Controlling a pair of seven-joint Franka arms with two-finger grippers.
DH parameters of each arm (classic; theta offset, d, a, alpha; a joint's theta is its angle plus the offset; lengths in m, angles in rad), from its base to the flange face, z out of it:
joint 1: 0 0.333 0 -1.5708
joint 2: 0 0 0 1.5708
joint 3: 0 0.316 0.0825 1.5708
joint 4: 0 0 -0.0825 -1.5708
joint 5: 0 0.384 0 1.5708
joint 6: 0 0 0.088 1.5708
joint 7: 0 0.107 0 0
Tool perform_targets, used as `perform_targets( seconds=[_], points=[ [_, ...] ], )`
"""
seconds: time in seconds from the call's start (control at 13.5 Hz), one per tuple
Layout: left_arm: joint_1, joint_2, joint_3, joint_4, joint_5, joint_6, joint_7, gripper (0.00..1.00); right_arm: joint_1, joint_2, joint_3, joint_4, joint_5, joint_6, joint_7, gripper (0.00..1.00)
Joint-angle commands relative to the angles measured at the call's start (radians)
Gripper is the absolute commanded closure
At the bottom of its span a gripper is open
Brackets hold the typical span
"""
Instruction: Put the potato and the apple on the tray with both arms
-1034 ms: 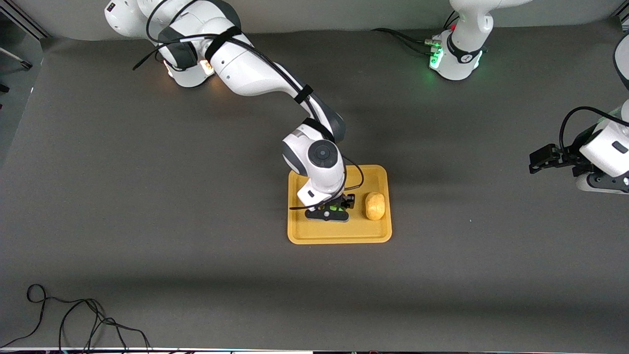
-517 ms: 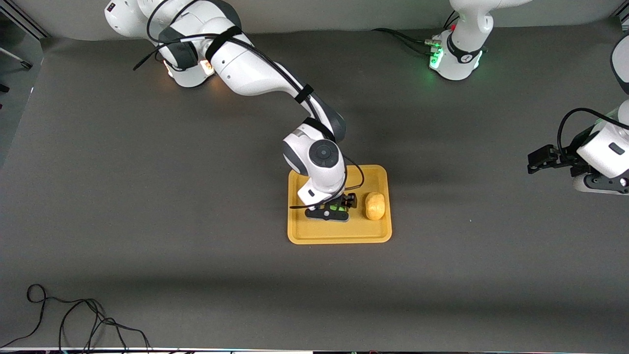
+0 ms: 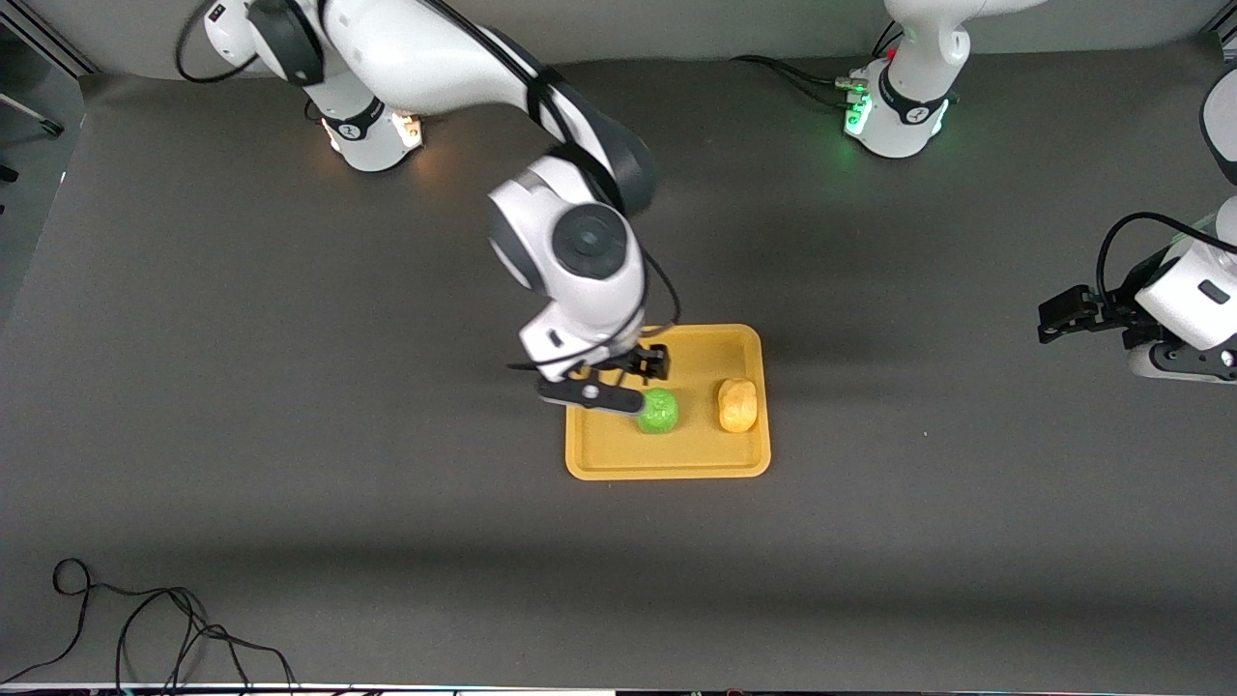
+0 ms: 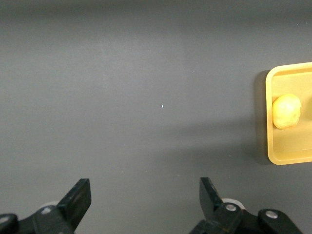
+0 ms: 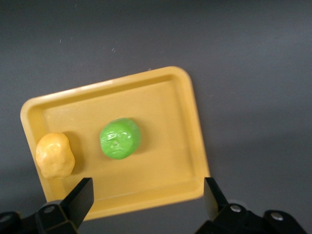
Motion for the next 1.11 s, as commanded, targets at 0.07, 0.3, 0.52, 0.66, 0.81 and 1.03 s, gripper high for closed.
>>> perform_targets(
  seconds=[0.07,0.3,0.52,0.66,0.81,1.03],
  points=[
    [-0.010,-0.032,0.006,-0.028,0.003,0.014,-0.006,0.01,-0.060,-0.203,-0.025,-0.136,-0.001,-0.119,-0.135,0.00],
    [-0.012,-0.033,0.006,-0.038,0.003,0.017,-0.008,0.01,-0.059,-0.385,-0.108,-0.335,-0.033,-0.118,-0.320,0.00],
    [-0.012,-0.033,0.005,-0.039,0.003,0.021,-0.008,0.01,-0.098,-0.543,-0.173,-0.493,-0.036,-0.110,-0.504,0.00],
    [-0.026,-0.038,0.003,-0.041,0.003,0.020,-0.014,0.01,-0.178,-0.631,-0.164,-0.574,-0.056,-0.102,-0.592,0.00],
    [-0.032,-0.039,0.003,-0.044,0.003,0.021,-0.035,0.01,-0.316,-0.689,-0.113,-0.625,-0.061,-0.102,-0.673,0.00],
    [-0.030,-0.042,0.003,-0.053,0.003,0.030,-0.035,0.02,-0.616,-0.754,0.104,-0.671,-0.091,-0.107,-0.764,0.00]
  ],
)
